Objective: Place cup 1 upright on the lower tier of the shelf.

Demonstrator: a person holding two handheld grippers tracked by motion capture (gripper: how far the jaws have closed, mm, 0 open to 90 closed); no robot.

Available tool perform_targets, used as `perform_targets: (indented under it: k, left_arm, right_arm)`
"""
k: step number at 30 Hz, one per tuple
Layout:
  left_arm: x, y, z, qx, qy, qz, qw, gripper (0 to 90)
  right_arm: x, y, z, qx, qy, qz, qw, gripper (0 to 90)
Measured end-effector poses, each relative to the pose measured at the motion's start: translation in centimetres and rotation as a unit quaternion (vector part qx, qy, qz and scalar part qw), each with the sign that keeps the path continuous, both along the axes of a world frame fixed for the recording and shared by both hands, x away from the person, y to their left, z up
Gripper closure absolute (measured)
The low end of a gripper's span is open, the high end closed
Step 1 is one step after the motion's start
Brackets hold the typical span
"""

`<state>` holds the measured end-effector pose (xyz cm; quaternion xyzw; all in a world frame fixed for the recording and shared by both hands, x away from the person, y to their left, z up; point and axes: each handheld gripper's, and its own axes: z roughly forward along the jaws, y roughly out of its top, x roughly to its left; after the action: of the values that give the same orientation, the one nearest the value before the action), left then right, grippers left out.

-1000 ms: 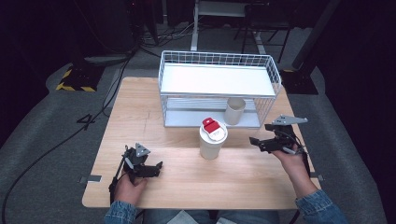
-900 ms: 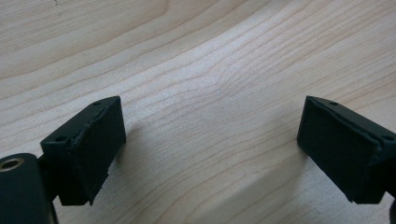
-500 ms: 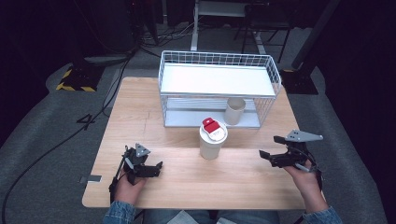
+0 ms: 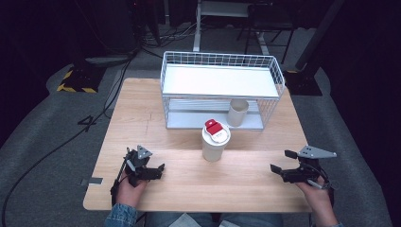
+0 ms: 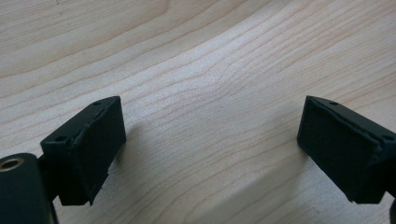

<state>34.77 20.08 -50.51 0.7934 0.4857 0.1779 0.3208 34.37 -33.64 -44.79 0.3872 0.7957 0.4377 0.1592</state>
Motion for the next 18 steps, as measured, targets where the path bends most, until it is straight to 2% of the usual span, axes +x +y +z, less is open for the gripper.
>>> perform_targets:
  k: [5,12,15,16,18]
  left_arm:
    - [-0.1,-0.1,0.0,0.000,0.001,0.004,1.0000,8.4]
    - [-0.1,-0.4,0.0,0.001,0.001,0.009,1.0000,8.0]
    - [-0.1,-0.4,0.0,0.000,0.001,0.010,1.0000,7.8]
    - [-0.1,-0.4,0.0,0.001,0.001,0.009,1.0000,7.8]
    - [-0.1,-0.4,0.0,0.001,0.001,0.010,1.0000,7.8]
  right_arm:
    - [-0.4,-1.0,-1.4,-0.012,0.013,-0.018,0.9997,8.5]
    - [-0.5,-1.7,-2.7,-0.014,0.025,-0.040,0.9988,9.1]
    - [-0.4,-1.7,-3.3,-0.014,0.030,-0.039,0.9987,9.8]
    - [-0.4,-1.5,-3.9,-0.015,0.042,-0.043,0.9981,10.7]
    - [-0.2,-1.3,-4.4,-0.024,0.048,-0.038,0.9979,11.7]
